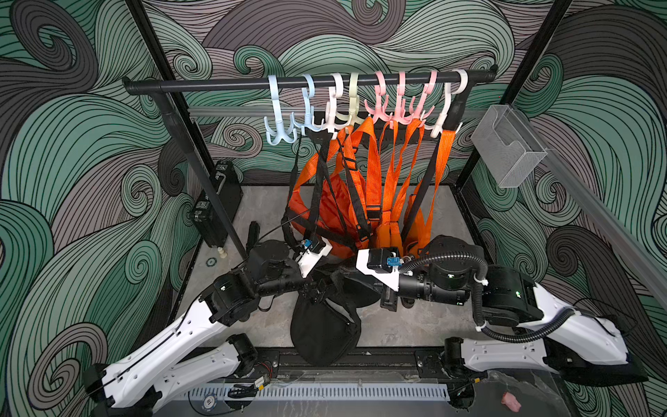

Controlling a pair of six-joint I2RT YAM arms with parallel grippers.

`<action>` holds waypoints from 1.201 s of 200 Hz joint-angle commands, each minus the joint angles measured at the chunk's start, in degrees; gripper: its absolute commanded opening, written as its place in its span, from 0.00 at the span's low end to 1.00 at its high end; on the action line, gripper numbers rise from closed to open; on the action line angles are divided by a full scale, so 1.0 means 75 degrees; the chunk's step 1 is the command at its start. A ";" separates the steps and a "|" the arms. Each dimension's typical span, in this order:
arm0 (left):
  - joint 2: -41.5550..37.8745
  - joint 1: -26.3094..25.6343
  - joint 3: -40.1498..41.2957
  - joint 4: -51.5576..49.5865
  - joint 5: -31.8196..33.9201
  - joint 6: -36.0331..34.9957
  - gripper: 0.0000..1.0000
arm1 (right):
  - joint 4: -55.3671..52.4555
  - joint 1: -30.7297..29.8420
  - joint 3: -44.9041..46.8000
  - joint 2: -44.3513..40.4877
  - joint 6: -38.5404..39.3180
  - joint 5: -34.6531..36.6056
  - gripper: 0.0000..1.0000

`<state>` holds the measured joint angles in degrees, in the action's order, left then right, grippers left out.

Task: Hang the bag on a hook
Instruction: Pick up the bag from the center of the board, then hang the bag on the hook.

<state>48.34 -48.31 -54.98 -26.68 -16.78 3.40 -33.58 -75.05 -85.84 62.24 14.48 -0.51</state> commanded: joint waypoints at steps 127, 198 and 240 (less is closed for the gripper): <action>-0.1378 -0.0390 -0.0749 -0.0188 0.2507 -0.0125 0.00 | 0.0642 -0.0049 0.0568 -0.0564 -0.0167 0.0191 0.00; -0.0669 -0.0390 -0.3594 -0.2818 0.5411 -0.0830 0.00 | 0.0882 0.0783 -0.0357 0.0132 0.0221 0.0125 0.00; -0.0014 -0.0390 -0.5065 -0.3102 0.7005 -0.1186 0.00 | 0.1087 0.1192 -0.1620 0.1081 0.0212 -0.0079 0.00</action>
<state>47.57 -52.01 -86.19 -46.70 20.29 -3.33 -26.52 -67.07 -91.77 69.01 14.63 -0.71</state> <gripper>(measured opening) 0.045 0.048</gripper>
